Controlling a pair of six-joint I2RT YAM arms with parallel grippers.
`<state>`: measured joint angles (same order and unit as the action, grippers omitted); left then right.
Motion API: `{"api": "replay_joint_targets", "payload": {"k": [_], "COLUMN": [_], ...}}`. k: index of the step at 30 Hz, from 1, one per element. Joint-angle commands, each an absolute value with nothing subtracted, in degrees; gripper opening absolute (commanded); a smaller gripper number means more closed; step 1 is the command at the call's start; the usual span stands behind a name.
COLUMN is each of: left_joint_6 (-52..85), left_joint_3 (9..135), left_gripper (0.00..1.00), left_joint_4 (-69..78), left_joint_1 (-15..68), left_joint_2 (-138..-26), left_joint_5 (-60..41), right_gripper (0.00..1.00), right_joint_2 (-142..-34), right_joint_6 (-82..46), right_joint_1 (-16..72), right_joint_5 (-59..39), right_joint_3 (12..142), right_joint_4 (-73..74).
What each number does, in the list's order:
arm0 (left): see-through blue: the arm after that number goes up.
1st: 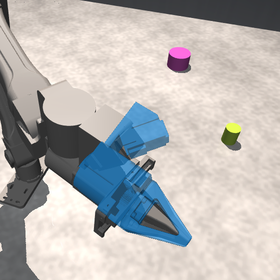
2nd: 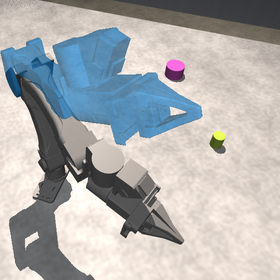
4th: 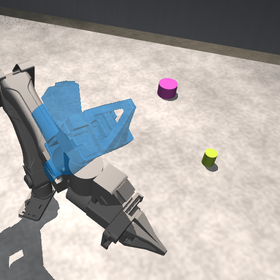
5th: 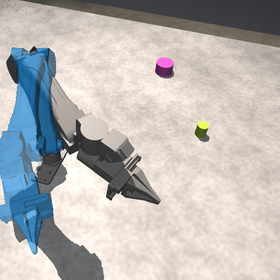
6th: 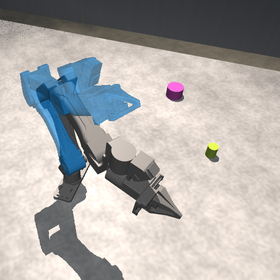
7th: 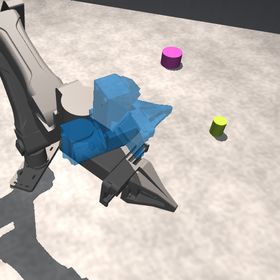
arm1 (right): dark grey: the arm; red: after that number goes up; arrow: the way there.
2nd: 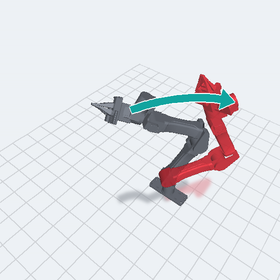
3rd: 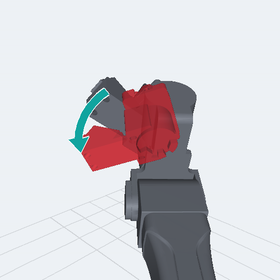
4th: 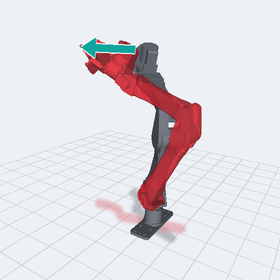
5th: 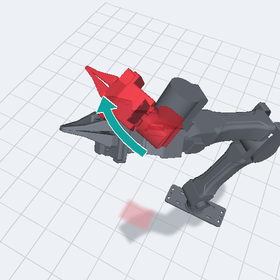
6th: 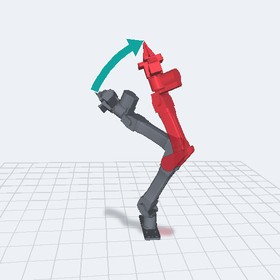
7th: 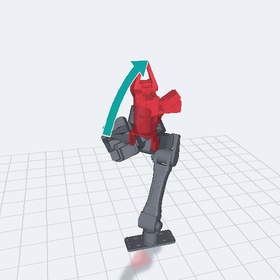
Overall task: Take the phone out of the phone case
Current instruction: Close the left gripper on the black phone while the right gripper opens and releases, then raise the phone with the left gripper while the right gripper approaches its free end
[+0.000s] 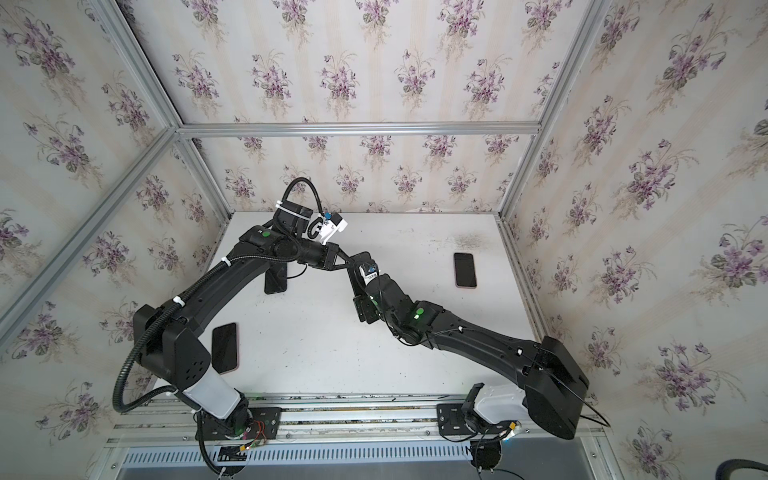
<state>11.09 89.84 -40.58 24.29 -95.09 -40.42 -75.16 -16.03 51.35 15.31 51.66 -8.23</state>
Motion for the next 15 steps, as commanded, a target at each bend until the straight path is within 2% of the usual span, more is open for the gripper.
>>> {"api": "replay_joint_targets", "payload": {"k": [1,7,15], "left_joint_6": [14.0,21.1,32.6], "left_joint_3": [91.6,94.0,98.1], "left_gripper": [0.00,0.00,0.00], "left_joint_4": [-40.8,-37.2,-29.6], "left_joint_1": [23.6,19.9,14.1], "left_joint_2": [-93.9,-91.2,-88.4], "left_joint_5": [-39.2,-36.7,-37.1], "right_gripper": [0.77,0.93,0.98], "right_joint_2": [-74.4,-71.9,-67.5], "right_joint_6": [-15.4,-19.0,-25.5], "right_joint_1": [51.5,51.5,51.4], "right_joint_5": [16.7,16.5,18.2], "right_joint_3": [52.3,53.3,56.2], "right_joint_4": [-4.6,-4.7,-7.7]}}
